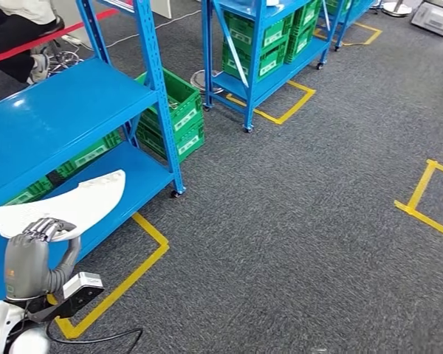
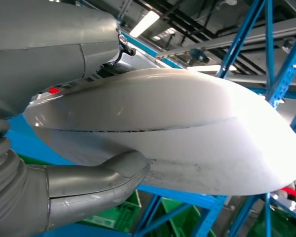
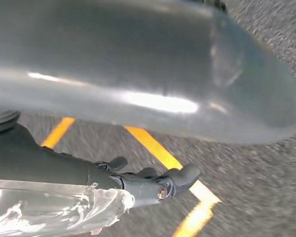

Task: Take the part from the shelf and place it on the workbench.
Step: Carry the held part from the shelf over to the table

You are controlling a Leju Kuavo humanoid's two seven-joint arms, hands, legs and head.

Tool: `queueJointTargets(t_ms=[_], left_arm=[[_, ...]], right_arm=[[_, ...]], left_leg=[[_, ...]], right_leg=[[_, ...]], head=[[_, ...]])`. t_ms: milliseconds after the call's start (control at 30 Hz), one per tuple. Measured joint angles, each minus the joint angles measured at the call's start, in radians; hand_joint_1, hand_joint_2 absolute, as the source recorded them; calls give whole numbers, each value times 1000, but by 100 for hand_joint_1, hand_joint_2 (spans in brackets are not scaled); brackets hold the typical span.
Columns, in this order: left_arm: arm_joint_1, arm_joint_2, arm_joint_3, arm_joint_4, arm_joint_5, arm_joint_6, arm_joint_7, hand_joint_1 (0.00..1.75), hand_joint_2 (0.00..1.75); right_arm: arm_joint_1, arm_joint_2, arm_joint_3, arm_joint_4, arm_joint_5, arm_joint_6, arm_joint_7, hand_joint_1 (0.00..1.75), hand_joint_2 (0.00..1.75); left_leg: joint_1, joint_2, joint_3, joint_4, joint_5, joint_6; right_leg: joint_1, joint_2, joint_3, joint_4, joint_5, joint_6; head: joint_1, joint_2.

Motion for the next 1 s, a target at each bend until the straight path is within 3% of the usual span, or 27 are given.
queueJointTargets(t_ms=[33, 67, 100, 133, 167, 200, 267, 300, 333, 400, 433, 500, 567, 600, 633, 667, 733, 800, 833, 900, 933, 967, 1000], left_arm=[[0, 1, -1, 2, 0, 0, 0, 175, 175], [0, 1, -1, 3, 1, 0, 0, 175, 175], [0, 2, -1, 6, 1, 0, 0, 175, 175], [0, 2, -2, 7, 3, -1, 0, 175, 175], [-1, 2, -2, 9, 6, -2, -1, 175, 175], [-2, 2, -4, 10, 8, -4, -2, 175, 175], [-7, 2, -10, 12, 12, -12, -7, 175, 175], [-11, 1, -17, 12, 13, -18, -10, 175, 175], [-17, -1, -27, 13, 17, -25, -13, 175, 175], [-31, -6, -49, 14, 30, -43, -17, 175, 175], [-39, -8, -61, 15, 38, -53, -19, 175, 175], [-57, -10, -78, 18, 53, -70, -28, 175, 175], [-76, -12, -91, 23, 61, -78, -39, 175, 175], [-85, -12, -97, 25, 63, -80, -43, 175, 175], [-93, -13, -103, 27, 63, -82, -44, 175, 175], [-100, -14, -109, 28, 64, -83, -45, 175, 175], [-111, -16, -117, 29, 64, -84, -47, 175, 175], [-118, -18, -121, 29, 64, -83, -49, 175, 175], [-120, -19, -123, 29, 64, -83, -51, 175, 175], [-127, -21, -128, 31, 66, -82, -59, 175, 175], [-135, -23, -132, 33, 67, -81, -63, 175, 175], [-146, -25, -135, 36, 68, -80, -66, 175, 175], [-162, -29, -138, 43, 68, -80, -67, 175, 175]], right_arm=[[-1, 0, -2, 0, 0, 0, 1, 0, 0], [-1, 0, -4, 0, 0, 0, 0, 0, 0], [-2, 0, -5, 0, 0, 0, 0, 0, 0], [-2, 0, -6, 0, 0, 0, 0, 0, 0], [-1, 0, -7, 0, -2, 0, 1, 0, 0], [-2, 0, -9, 0, -5, 0, 2, 0, 0], [-6, 0, -16, 0, -17, -1, 2, 0, 0], [-7, 0, -22, -1, -26, 0, 0, 0, 0], [-9, 0, -29, -1, -35, 0, -3, 0, 0], [-6, -1, -47, -1, -46, 2, -8, 0, 0], [-4, -2, -54, -1, -48, 3, -7, 0, 0], [-4, -4, -67, -1, -48, 5, -3, 0, 0], [-6, -5, -76, -2, -47, 8, 1, 0, 0], [-5, -5, -79, -2, -47, 9, 2, 0, 0], [-4, -5, -82, -2, -46, 9, 3, 0, 0], [-3, -5, -85, -2, -46, 9, 4, 0, 0], [-3, -5, -88, -2, -46, 10, 5, 0, 0], [-3, -5, -90, -2, -46, 10, 5, 0, 0], [-2, -5, -91, -2, -46, 11, 5, 0, 0], [3, -6, -97, -2, -47, 16, 7, 0, 0], [5, -7, -101, -2, -48, 19, 10, 0, 0], [7, -9, -105, -1, -49, 23, 15, 0, 0], [7, -11, -107, -1, -48, 25, 24, 0, 0]], left_leg=[[-1, 15, -13, 0, 11, 2], [-2, 30, -27, 1, 23, 2], [-2, 45, -41, 2, 34, 1], [-3, 61, -57, 3, 45, -2], [-3, 74, -72, 5, 56, -5], [-3, 86, -86, 8, 64, -9], [-5, 107, -107, 19, 79, -20], [-5, 117, -112, 24, 86, -25], [-4, 127, -116, 26, 94, -32], [4, 138, -121, 28, 105, -45], [7, 124, -127, 37, 90, -52], [11, 69, -154, 110, 8, -60], [9, 30, -192, 242, -82, -62], [7, 23, -199, 292, -99, -60], [5, 20, -192, 312, -93, -57], [4, 16, -168, 295, -70, -53], [3, -15, -74, 175, -25, -42], [4, -59, 14, 42, -26, -34], [3, -70, 35, 7, -33, -32], [1, -51, 30, -4, -23, -27], [1, -38, 23, -6, -12, -21], [2, -25, 13, -8, 0, -14], [3, -11, 1, -10, 12, -8]], right_leg=[[-2, -18, -16, 72, -54, 6], [-4, -25, -27, 142, -88, 11], [-7, -28, -28, 195, -96, 16], [-9, -30, -15, 218, -81, 19], [-12, -35, 16, 204, -54, 22], [-13, -48, 68, 154, -34, 25], [-12, -87, 199, -3, -48, 22], [-8, -100, 240, -63, -64, 16], [-3, -101, 256, -98, -75, 7], [3, -83, 236, -107, -63, -16], [3, -73, 227, -107, -52, -28], [2, -53, 205, -110, -25, -46], [2, -28, 171, -109, 4, -52], [3, -14, 153, -108, 18, -53], [3, -1, 136, -108, 32, -53], [3, 13, 119, -107, 46, -52], [2, 41, 90, -106, 72, -47], [3, 65, 70, -107, 97, -37], [1, 77, 64, -109, 110, -31], [-2, 93, 55, -120, 133, -17], [-2, 79, 45, -115, 126, -13], [-2, 54, 31, -92, 98, -9], [-2, 23, 13, -46, 52, -7]], head=[[2, 0], [2, 0], [2, 0], [2, 0], [2, 0], [2, 0], [1, 0], [0, 0], [0, 0], [1, 0], [2, 0], [-1, 0], [-3, 0], [-3, 0], [-3, 0], [-4, 0], [-3, 0], [-2, 0], [-3, 0], [-3, 0], [-3, 0], [0, 0], [2, 0]])
